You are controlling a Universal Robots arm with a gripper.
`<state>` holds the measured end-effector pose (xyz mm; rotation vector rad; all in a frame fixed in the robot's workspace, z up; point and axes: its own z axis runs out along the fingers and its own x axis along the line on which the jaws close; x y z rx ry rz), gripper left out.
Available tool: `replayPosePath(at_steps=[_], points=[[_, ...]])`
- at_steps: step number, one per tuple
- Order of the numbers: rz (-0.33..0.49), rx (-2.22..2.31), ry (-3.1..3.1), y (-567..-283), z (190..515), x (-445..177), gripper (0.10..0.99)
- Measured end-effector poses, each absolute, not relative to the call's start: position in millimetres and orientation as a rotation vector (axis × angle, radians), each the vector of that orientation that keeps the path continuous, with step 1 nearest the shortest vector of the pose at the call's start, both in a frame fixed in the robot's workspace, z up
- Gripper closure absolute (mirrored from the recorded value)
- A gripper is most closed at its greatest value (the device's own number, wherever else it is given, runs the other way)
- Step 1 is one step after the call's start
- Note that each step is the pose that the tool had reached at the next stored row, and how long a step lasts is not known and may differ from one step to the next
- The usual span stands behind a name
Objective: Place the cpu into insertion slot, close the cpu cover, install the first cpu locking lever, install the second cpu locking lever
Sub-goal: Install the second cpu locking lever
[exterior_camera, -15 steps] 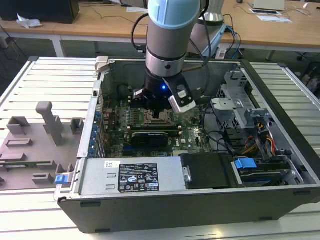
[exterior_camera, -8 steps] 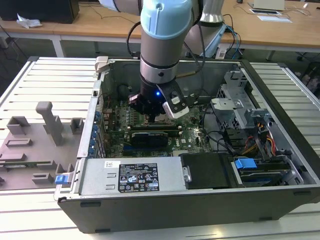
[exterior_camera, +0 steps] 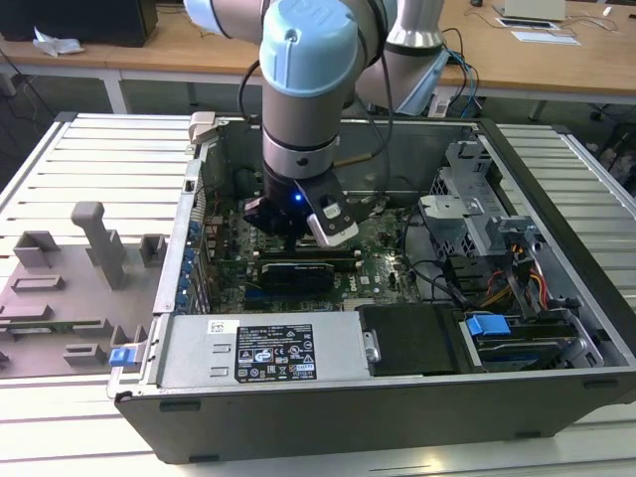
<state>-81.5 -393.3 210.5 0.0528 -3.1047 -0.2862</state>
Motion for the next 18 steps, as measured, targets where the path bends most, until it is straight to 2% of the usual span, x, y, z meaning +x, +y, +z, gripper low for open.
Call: replayPosePath(at_steps=[8,18], points=[[-0.351,0.108,-3.094,-393.0,198.8,-85.4,0.980],[-0.356,0.154,-3.089,-386.9,197.3,-85.2,0.980]])
